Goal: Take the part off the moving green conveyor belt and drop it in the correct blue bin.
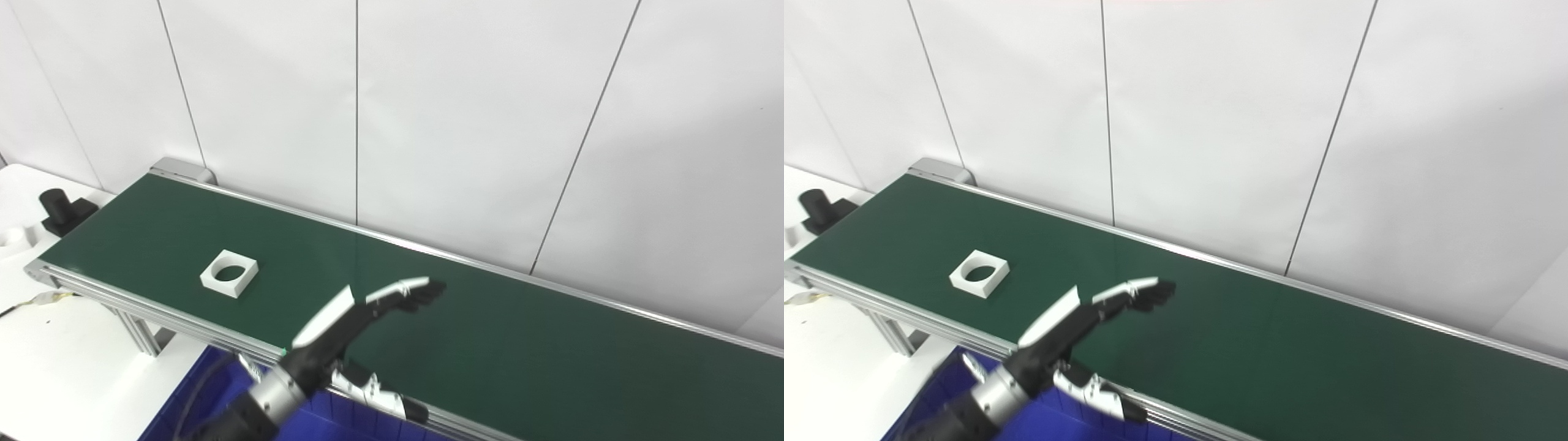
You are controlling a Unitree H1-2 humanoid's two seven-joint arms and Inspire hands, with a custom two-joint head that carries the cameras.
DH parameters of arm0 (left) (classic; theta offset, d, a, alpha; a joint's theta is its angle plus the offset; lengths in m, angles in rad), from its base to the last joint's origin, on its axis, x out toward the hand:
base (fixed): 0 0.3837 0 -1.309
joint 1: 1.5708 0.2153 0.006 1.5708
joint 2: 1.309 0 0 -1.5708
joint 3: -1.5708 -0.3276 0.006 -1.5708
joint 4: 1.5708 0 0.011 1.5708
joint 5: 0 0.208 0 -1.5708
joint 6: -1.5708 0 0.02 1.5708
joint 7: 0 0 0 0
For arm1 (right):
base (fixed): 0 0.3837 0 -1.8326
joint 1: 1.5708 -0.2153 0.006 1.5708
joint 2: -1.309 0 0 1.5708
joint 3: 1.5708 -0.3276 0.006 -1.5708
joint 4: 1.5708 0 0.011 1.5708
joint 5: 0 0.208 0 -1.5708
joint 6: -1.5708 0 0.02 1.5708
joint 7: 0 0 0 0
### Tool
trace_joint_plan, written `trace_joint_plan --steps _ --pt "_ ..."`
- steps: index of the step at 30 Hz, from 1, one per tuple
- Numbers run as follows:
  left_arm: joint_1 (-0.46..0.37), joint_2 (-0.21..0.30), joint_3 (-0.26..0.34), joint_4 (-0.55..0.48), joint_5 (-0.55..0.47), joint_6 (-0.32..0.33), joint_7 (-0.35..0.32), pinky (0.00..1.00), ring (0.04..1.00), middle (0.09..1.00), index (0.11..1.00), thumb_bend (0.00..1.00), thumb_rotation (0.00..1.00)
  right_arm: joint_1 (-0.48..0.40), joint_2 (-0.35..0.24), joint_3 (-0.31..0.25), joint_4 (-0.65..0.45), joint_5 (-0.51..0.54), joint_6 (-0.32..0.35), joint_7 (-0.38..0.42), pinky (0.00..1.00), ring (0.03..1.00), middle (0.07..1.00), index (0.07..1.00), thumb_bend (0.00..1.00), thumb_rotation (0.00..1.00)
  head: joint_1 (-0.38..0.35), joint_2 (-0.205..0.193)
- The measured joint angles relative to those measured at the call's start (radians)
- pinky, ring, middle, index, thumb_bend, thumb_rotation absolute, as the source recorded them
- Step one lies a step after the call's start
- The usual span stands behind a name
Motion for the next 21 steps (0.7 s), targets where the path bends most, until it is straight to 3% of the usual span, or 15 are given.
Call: trace_joint_plan --steps 6,13,21 --pt "-0.027 0.063 0.052 0.002 0.053 0.095 -0.004 0.81 0.860 0.873 0.869 0.88 0.13 0.000 0.001 0.001 0.000 -0.001 0.000 0.000 0.83 0.879 0.896 0.946 0.81 0.54 0.002 0.006" --pt "-0.070 0.146 0.091 0.111 0.152 0.102 -0.002 0.81 0.888 0.889 0.872 0.80 0.04 -0.007 0.006 0.001 0.000 -0.001 0.000 -0.001 0.83 0.878 0.896 0.944 0.81 0.54 0.000 0.008" --pt "-0.113 0.239 0.086 0.186 0.298 0.118 -0.002 0.81 0.893 0.896 0.863 0.83 0.00 -0.006 0.009 0.003 0.000 -0.001 0.000 -0.001 0.84 0.880 0.897 0.946 0.81 0.54 0.006 0.012"
